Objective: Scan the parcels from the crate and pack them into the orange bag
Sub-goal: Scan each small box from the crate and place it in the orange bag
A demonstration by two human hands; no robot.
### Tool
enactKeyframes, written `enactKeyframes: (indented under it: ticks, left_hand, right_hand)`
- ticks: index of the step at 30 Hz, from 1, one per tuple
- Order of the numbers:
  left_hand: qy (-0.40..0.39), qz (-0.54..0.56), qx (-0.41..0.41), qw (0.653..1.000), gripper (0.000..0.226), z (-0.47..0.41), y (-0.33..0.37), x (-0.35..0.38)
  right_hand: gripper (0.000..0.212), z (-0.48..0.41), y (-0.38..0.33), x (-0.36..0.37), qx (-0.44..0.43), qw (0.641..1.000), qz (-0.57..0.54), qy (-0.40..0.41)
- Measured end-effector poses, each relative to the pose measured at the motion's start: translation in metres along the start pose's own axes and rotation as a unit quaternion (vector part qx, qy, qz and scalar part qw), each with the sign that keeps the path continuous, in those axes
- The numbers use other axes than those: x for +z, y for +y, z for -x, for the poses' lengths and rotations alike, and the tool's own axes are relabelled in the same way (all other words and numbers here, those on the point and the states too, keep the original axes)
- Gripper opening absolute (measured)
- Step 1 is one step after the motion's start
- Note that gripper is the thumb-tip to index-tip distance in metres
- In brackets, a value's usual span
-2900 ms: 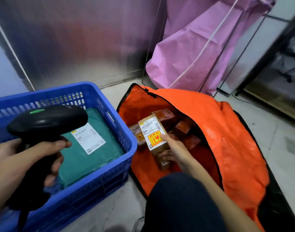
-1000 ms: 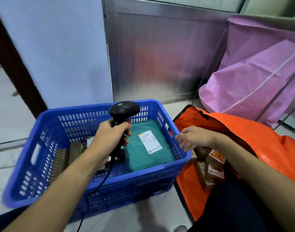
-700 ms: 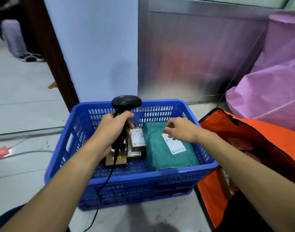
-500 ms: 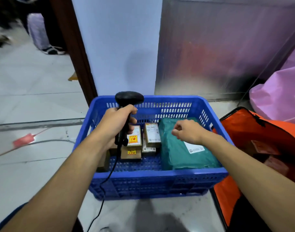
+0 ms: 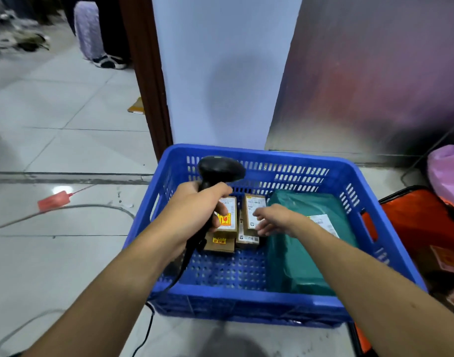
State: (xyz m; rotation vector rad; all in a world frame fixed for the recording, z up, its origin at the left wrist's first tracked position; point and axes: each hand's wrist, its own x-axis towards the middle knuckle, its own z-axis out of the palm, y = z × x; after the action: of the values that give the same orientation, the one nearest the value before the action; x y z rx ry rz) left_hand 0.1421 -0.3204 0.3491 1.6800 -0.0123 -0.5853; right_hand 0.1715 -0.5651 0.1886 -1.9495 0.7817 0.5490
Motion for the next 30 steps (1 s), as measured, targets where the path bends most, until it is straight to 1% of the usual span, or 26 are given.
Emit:
enactKeyframes:
  ticks: [1, 3, 6, 8, 11, 15, 19, 24, 28, 30]
  left_hand:
    - [-0.007, -0.008, 0.002, 1.0, 0.016, 0.001, 0.001, 0.001]
    - [-0.018, -0.013, 0.005, 1.0, 0.019, 0.002, 0.002, 0.003]
    - [-0.023, -0.011, 0.006, 1.0, 0.022, 0.0, 0.001, 0.01]
    - [-0.022, -0.03, 0.0, 0.999, 0.026, -0.002, -0.001, 0.018]
    - [-0.029, -0.035, -0.003, 0.999, 0.027, -0.005, -0.001, 0.028]
    - [-0.042, -0.03, -0.014, 0.999, 0.024, -0.01, 0.0, 0.031]
    - [-0.041, -0.02, -0.024, 0.999, 0.025, -0.012, 0.002, 0.03]
    - [-0.042, -0.008, -0.022, 0.999, 0.023, -0.015, 0.005, 0.034]
    - [-0.037, -0.006, -0.021, 0.999, 0.027, -0.016, 0.007, 0.033]
    - [-0.035, -0.005, -0.019, 0.999, 0.027, -0.016, 0.008, 0.032]
  right_hand:
    - [0.032, -0.009, -0.002, 0.001, 0.013, 0.999, -0.038, 0.014]
    - [0.04, -0.03, -0.001, 0.007, 0.038, 0.996, -0.08, 0.021]
    - [0.054, -0.058, 0.011, 0.028, 0.075, 0.988, -0.133, 0.005]
    - [0.058, -0.072, 0.023, 0.041, 0.095, 0.98, -0.174, -0.006]
    - [0.059, -0.084, 0.039, 0.051, 0.124, 0.962, -0.243, -0.005]
    - [0.05, -0.101, 0.051, 0.052, 0.15, 0.924, -0.35, 0.039]
    - [0.043, -0.114, 0.054, 0.056, 0.153, 0.908, -0.386, 0.063]
    - [0.035, -0.129, 0.066, 0.06, 0.161, 0.893, -0.416, 0.057]
    - [0.042, -0.134, 0.063, 0.064, 0.15, 0.886, -0.436, 0.054]
    - [0.055, -0.149, 0.07, 0.064, 0.139, 0.898, -0.416, 0.046]
